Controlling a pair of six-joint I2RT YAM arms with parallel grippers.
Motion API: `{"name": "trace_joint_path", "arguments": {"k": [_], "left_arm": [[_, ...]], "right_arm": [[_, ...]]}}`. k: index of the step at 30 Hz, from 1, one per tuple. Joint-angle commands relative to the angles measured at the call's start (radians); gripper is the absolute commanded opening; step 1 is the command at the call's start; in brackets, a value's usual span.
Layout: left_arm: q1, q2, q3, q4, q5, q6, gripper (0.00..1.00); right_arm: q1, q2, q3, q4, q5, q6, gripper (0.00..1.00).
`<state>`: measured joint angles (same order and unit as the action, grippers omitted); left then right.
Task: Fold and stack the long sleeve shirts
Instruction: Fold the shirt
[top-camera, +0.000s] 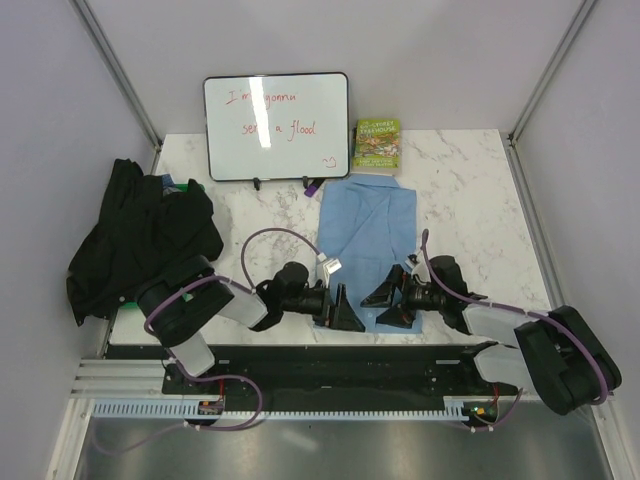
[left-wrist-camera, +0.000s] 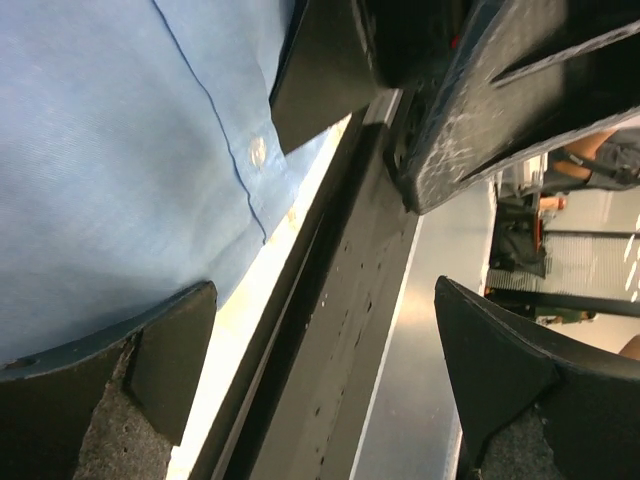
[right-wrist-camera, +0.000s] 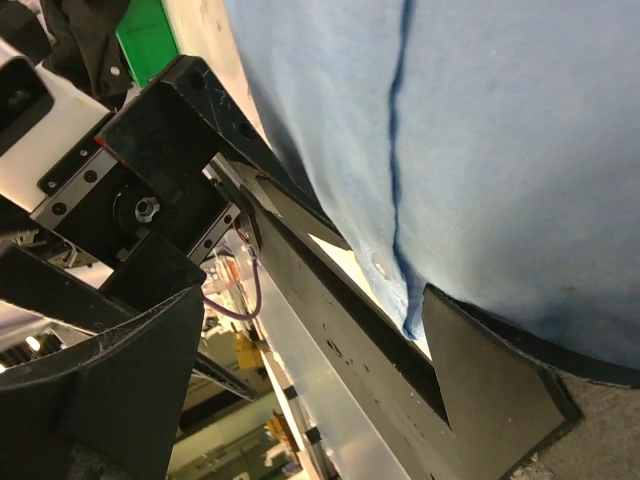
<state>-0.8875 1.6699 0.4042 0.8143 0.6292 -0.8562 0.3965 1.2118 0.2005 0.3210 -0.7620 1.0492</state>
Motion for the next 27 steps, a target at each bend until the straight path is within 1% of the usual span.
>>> {"name": "trace_joint_path", "arguments": {"k": [1, 5, 6, 7, 8, 9, 10, 11, 13, 14, 15, 17, 18, 19, 21, 22, 24, 25, 27], "left_arm": [[0.028, 0.086, 0.004, -0.003, -0.118, -0.038, 0.99], [0.062, 0.1, -0.022, -0.007, -0.134, -0.063, 0.99], [0.067, 0.097, -0.024, -0.012, -0.132, -0.066, 0.99], [0.071, 0.093, -0.028, -0.006, -0.119, -0.064, 0.99], [0.077, 0.079, -0.028, 0.005, -0.103, -0.063, 0.98], [0.078, 0.068, -0.028, 0.037, -0.074, -0.044, 0.97], [0.076, 0.054, -0.027, 0.087, 0.019, -0.035, 0.97], [0.076, 0.036, -0.022, 0.135, 0.055, -0.032, 0.96], [0.081, -0.039, -0.005, 0.131, 0.125, -0.026, 0.95], [0.087, -0.074, 0.004, 0.033, 0.135, -0.006, 0.96], [0.09, -0.16, 0.034, -0.043, 0.13, 0.072, 0.96], [0.107, -0.215, 0.057, -0.171, 0.115, 0.149, 0.97], [0.12, -0.238, 0.071, -0.228, 0.121, 0.204, 0.98], [0.165, -0.237, 0.082, -0.26, 0.121, 0.23, 0.98], [0.22, -0.204, 0.14, -0.328, 0.139, 0.281, 0.99], [0.266, -0.153, 0.16, -0.337, 0.141, 0.286, 0.99], [0.286, -0.11, 0.215, -0.355, 0.145, 0.31, 0.98], [0.288, -0.079, 0.229, -0.356, 0.147, 0.328, 0.98], [0.288, -0.047, 0.257, -0.362, 0.126, 0.351, 0.97]], "right_arm": [[-0.028, 0.048, -0.013, -0.089, 0.087, -0.003, 0.98], [-0.064, 0.087, -0.032, -0.161, 0.133, -0.041, 0.98], [-0.077, 0.088, -0.027, -0.143, 0.122, -0.047, 0.98], [-0.077, 0.086, -0.02, -0.113, 0.065, -0.046, 0.98], [-0.077, 0.069, -0.006, -0.067, 0.038, -0.043, 0.98], [-0.077, 0.049, 0.014, -0.034, 0.008, -0.04, 0.98], [-0.077, 0.025, 0.026, -0.004, -0.053, -0.046, 0.98], [-0.076, -0.05, 0.042, -0.01, -0.065, -0.086, 0.98], [-0.079, -0.124, 0.098, -0.051, -0.082, -0.136, 0.98], [-0.081, -0.179, 0.117, -0.071, -0.117, -0.161, 0.98], [-0.084, -0.199, 0.15, -0.1, -0.122, -0.175, 0.98], [-0.097, -0.228, 0.172, -0.144, -0.144, -0.216, 0.98], [-0.122, -0.224, 0.175, -0.148, -0.148, -0.222, 0.98], [-0.145, -0.194, 0.175, -0.149, -0.157, -0.235, 0.98], [-0.2, -0.137, 0.183, -0.139, -0.177, -0.291, 0.98], [-0.212, -0.064, 0.191, -0.113, -0.186, -0.307, 0.98], [-0.231, 0.014, 0.227, -0.112, -0.2, -0.365, 0.98], [-0.238, 0.084, 0.238, -0.096, -0.206, -0.379, 0.98], [-0.266, 0.144, 0.261, -0.099, -0.204, -0.426, 0.98]]}}
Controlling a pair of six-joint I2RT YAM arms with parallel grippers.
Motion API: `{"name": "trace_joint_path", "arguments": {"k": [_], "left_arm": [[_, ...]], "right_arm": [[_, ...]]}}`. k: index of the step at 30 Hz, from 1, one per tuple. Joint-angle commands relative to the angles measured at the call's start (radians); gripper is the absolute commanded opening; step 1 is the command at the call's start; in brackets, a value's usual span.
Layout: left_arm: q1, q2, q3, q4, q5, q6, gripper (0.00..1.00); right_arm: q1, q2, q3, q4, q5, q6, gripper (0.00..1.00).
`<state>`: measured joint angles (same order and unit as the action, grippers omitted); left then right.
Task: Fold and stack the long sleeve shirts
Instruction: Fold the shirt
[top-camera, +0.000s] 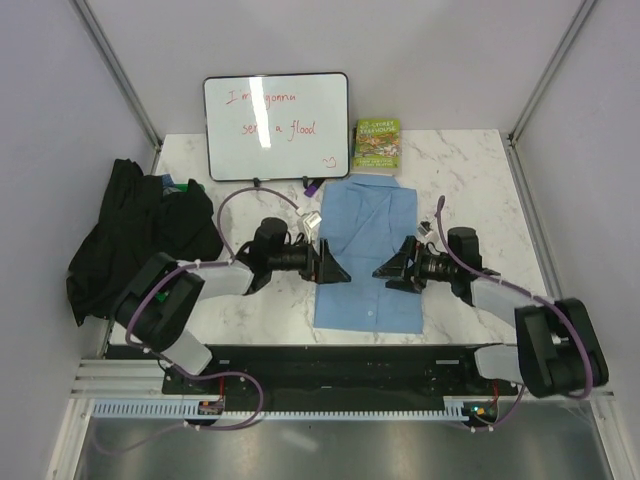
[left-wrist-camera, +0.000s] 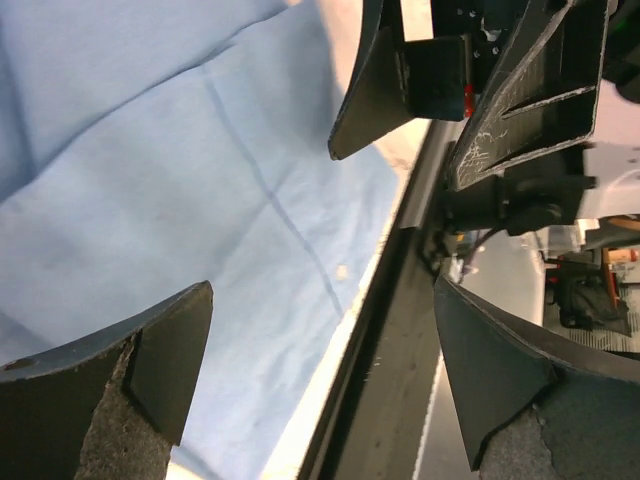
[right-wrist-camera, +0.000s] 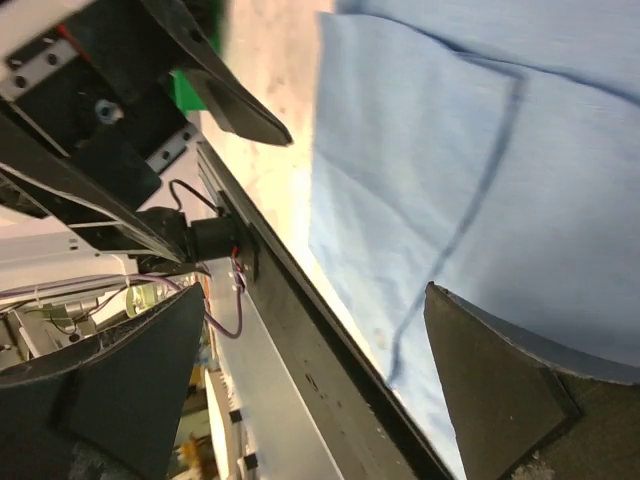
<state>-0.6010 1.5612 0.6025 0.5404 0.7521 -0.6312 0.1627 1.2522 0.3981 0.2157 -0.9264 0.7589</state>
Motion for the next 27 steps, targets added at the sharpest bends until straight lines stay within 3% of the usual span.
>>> {"name": "trace_joint_path", "arguments": {"k": [1, 5, 9, 18, 27], "left_arm": [[0.013, 0.104, 0.065, -0.089, 0.0, 0.125, 0.97], [0.09, 0.254, 0.105, -0.082, 0.026, 0.081, 0.9], [0.144, 0.287, 0.074, -0.036, 0.032, 0.03, 0.88], [0.136, 0.125, 0.086, -0.026, 0.134, 0.037, 0.89], [0.136, 0.235, 0.198, -0.098, 0.067, 0.125, 0.85]], "right_arm": [[-0.04, 0.165, 0.068, 0.011, -0.043, -0.153, 0.98], [-0.075, 0.308, 0.099, 0.036, -0.06, -0.196, 0.98], [-0.08, 0.411, 0.111, 0.031, -0.094, -0.208, 0.98], [-0.083, 0.242, 0.261, -0.117, -0.216, -0.268, 0.98], [-0.081, 0.43, 0.335, -0.081, -0.183, -0.349, 0.98]]}}
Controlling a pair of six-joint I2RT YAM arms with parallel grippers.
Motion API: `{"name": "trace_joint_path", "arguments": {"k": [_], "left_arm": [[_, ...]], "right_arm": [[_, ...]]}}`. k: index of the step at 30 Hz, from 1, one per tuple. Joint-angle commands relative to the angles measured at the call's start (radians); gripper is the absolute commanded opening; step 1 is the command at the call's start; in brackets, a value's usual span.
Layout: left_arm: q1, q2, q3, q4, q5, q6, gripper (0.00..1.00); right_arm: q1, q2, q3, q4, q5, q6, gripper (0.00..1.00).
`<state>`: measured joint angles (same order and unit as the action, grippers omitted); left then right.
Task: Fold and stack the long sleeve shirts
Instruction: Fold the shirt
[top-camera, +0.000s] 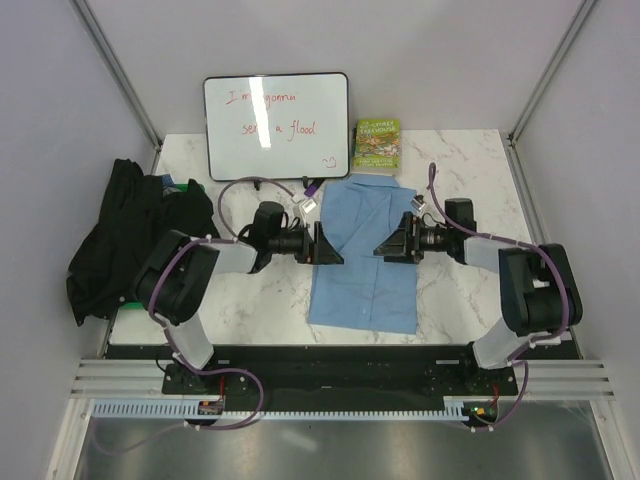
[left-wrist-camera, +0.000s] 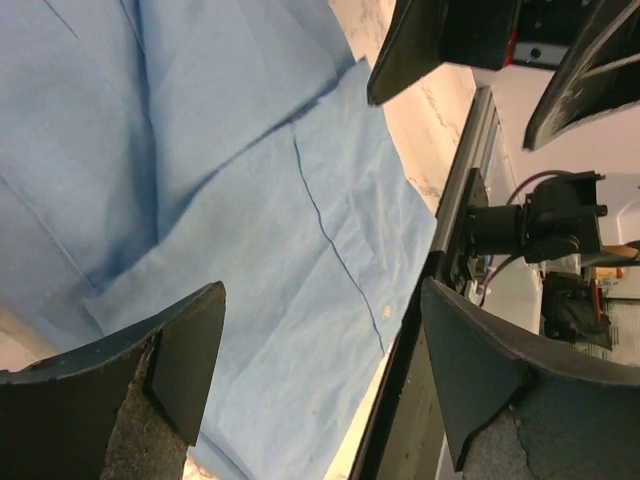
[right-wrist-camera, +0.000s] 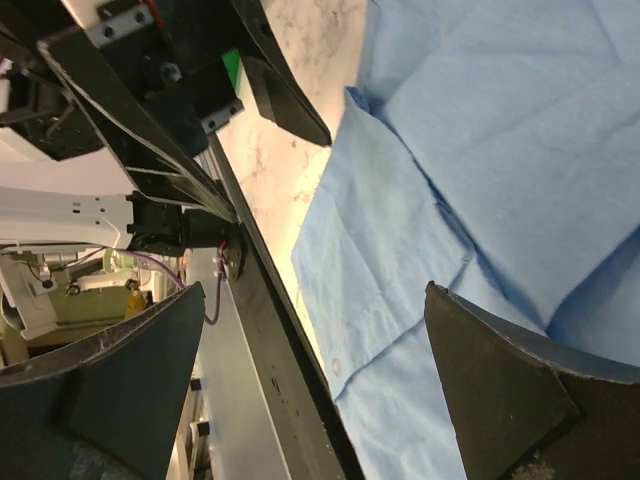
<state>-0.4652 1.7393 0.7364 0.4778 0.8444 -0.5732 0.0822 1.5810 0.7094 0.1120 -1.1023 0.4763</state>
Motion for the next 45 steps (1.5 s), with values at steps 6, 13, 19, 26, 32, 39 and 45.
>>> {"name": "trace_joint_path", "arguments": {"k": [6, 13, 19, 26, 32, 39, 45], "left_arm": [[0.042, 0.141, 0.093, -0.123, -0.157, 0.07, 0.84], [0.031, -0.03, 0.119, -0.21, -0.065, 0.204, 0.93], [-0.061, -0.332, 0.247, -0.829, -0.357, 0.812, 1.0], [-0.374, -0.618, 0.078, -0.8, -0.687, 1.178, 0.99], [-0.713, -0.558, 0.003, -0.714, -1.026, 1.257, 1.0], [-0.909, -0.428, -0.095, -0.481, -1.143, 1.359, 1.0], [-0.964, -0.293, -0.077, -0.381, -1.15, 1.359, 0.97]], "right_arm": [[-0.001, 0.27, 0.088, 0.029, 0.015, -0.119, 0.98], [0.001, 0.257, 0.143, -0.106, 0.018, -0.243, 0.98], [0.034, 0.042, 0.185, -0.219, 0.008, -0.26, 0.98], [0.151, 0.04, 0.272, -0.324, 0.238, -0.459, 0.92], [0.208, 0.18, 0.262, -0.239, 0.263, -0.429, 0.85], [0.212, 0.3, 0.292, -0.244, 0.328, -0.395, 0.82], [0.214, 0.343, 0.297, -0.249, 0.32, -0.375, 0.81]]}}
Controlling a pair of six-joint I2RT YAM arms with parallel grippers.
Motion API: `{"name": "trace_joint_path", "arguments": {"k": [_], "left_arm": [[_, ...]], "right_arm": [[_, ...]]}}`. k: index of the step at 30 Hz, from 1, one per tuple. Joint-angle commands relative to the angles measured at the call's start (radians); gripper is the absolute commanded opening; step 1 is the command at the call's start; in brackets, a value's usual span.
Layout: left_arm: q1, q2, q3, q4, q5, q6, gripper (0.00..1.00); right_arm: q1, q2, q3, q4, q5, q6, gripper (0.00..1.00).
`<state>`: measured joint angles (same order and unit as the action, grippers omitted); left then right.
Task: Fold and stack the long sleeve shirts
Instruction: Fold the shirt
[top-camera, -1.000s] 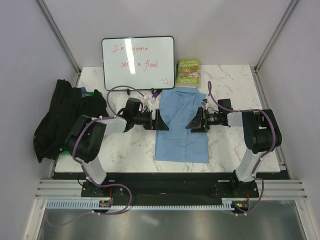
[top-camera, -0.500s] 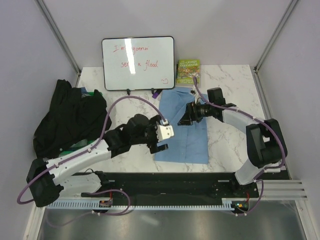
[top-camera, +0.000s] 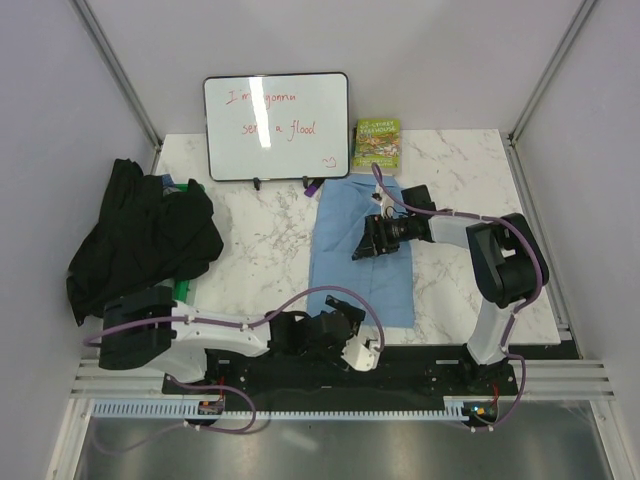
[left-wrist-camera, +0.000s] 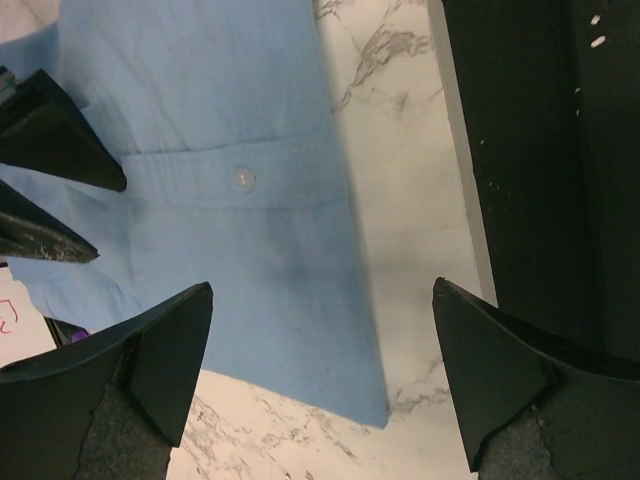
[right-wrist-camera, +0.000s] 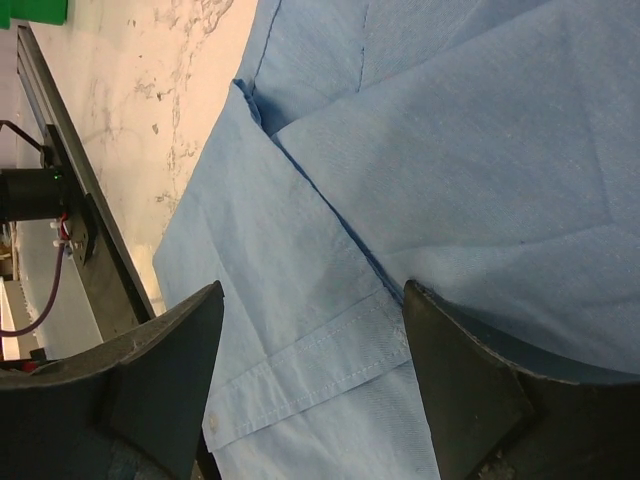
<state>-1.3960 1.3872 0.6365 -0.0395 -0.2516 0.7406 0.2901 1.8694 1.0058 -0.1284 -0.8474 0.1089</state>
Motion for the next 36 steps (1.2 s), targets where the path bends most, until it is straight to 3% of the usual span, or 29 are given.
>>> {"name": "trace_joint_path", "arguments": {"k": [1, 5, 13, 17, 21, 25, 26, 29, 36], "left_arm": [[-0.049, 0.071, 0.019, 0.15, -0.057, 0.042, 0.97], [-0.069, 0.154, 0.011, 0.24, -0.086, 0.052, 0.92], [-0.069, 0.249, -0.038, 0.371, -0.152, 0.1, 0.74], [-0.067, 0.282, -0.073, 0.411, -0.166, 0.108, 0.57], [-0.067, 0.256, -0.08, 0.417, -0.169, 0.144, 0.52], [-0.066, 0.179, -0.044, 0.301, -0.156, 0.132, 0.41], [-0.067, 0.165, -0.035, 0.256, -0.153, 0.117, 0.26], [-0.066, 0.139, -0.029, 0.207, -0.155, 0.094, 0.02], [-0.066, 0.121, -0.02, 0.162, -0.156, 0.037, 0.02]], "right_arm": [[0.006, 0.057, 0.001, -0.007, 0.065, -0.008, 0.81], [0.006, 0.065, 0.001, -0.01, 0.07, -0.015, 0.81], [0.006, 0.074, -0.016, -0.027, 0.057, -0.041, 0.81], [0.006, 0.077, -0.022, -0.033, 0.051, -0.043, 0.81], [0.009, 0.076, -0.038, -0.031, 0.045, -0.038, 0.81], [0.02, 0.059, -0.038, -0.054, 0.039, -0.049, 0.81], [0.024, 0.053, -0.048, -0.057, 0.033, -0.049, 0.81], [0.029, 0.033, -0.065, -0.059, 0.025, -0.046, 0.81], [0.032, 0.047, -0.061, -0.056, 0.03, -0.034, 0.81]]}}
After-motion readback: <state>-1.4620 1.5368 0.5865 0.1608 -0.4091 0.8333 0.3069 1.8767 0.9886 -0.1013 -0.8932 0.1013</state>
